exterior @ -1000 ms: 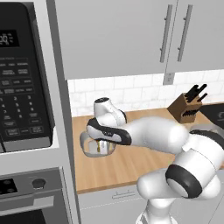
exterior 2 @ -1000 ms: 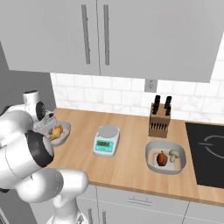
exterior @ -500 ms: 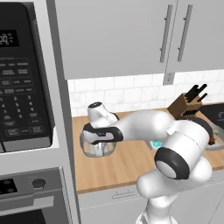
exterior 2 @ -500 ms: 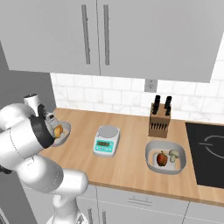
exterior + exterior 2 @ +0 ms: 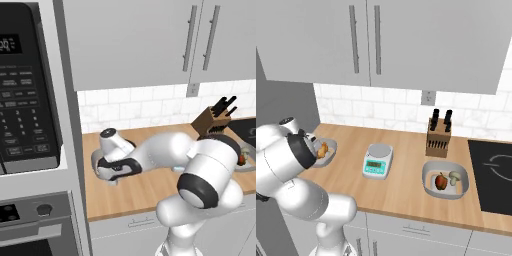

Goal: Take the meat container that has the chicken drumstick and place it on the second highest rack of the freezer. Then take the vegetable container that has the bell pepper and mushroom and place it on the highest rack of the freezer.

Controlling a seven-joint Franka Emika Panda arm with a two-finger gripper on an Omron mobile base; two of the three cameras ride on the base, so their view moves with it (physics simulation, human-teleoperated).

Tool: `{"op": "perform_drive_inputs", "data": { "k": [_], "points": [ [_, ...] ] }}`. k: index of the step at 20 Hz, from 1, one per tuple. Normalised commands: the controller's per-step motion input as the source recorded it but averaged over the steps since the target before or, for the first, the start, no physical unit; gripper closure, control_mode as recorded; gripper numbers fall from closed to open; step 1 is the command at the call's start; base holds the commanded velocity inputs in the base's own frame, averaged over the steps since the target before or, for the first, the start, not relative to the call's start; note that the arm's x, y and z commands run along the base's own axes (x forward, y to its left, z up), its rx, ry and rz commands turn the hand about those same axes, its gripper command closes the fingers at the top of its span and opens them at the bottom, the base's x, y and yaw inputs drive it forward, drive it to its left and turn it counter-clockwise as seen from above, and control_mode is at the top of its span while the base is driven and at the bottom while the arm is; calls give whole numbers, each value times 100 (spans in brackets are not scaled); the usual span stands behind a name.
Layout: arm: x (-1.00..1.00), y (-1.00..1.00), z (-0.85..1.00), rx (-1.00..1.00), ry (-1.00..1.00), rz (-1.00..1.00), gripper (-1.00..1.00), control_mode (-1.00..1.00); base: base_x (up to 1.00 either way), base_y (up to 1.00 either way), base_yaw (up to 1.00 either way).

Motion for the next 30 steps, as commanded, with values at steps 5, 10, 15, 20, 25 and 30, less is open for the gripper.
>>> {"op": "perform_drive_inputs", "data": {
  "k": [5,10,15,20,25,30],
  "points": [
    [2,0,-31,0,-15,0,-100,-100,0,0,0],
    [5,0,-27,0,-9,2,-100,-100,0,0,0],
    [4,0,-22,0,-1,10,100,-100,0,0,0],
    [2,0,-21,0,0,9,100,-100,0,0,0],
    [-1,-1,-26,0,0,5,100,-100,0,0,0],
    [-28,-15,3,0,-3,4,100,-100,0,0,0]
  ]
}}
